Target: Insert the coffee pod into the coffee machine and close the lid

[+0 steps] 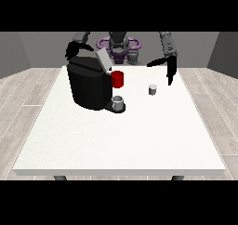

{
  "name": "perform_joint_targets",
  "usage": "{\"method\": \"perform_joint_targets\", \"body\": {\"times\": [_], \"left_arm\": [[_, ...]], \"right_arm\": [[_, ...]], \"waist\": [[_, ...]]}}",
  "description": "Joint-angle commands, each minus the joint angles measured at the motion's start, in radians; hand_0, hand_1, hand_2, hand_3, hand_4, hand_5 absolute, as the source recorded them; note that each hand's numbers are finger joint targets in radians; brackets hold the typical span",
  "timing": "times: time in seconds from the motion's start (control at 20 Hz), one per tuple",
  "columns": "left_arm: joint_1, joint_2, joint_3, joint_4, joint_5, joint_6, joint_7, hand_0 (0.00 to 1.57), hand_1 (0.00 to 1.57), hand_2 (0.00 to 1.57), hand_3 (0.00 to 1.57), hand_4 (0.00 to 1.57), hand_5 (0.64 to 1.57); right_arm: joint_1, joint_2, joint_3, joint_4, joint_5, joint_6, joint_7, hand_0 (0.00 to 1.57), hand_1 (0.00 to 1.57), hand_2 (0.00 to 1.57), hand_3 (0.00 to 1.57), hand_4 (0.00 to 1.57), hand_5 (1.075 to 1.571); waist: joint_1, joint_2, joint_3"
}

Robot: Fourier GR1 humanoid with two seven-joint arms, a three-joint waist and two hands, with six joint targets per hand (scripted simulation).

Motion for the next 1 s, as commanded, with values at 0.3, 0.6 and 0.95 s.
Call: {"method": "perform_joint_targets", "body": {"times": [0.3,0.6,0.95], "left_arm": [[-0.11,0.014,-0.049,0.16,-0.106,0.014,-0.007,0.0,0.0,0.0,0.0,0.0,1.571],[-0.168,0.012,-0.083,0.255,-0.19,0.045,-0.014,0.0,0.0,0.46,0.0,0.0,1.571],[-0.197,0.061,-0.069,0.371,-0.229,0.029,-0.023,0.76,0.76,0.82,0.51,0.0,1.571]], "right_arm": [[-0.091,-0.023,-0.048,0.124,0.011,-0.028,-0.019,0.0,0.0,0.0,0.0,0.39,1.571],[-0.107,-0.022,-0.026,0.132,0.038,-0.059,0.057,0.0,0.0,0.0,0.0,0.43,1.571],[-0.108,-0.034,-0.03,0.147,0.036,-0.044,0.055,0.0,0.0,0.0,0.0,0.36,1.571]], "waist": [[0.038,0.065,0.0003],[0.02,0.031,0.0001],[0.007,0.04,0.0]]}}
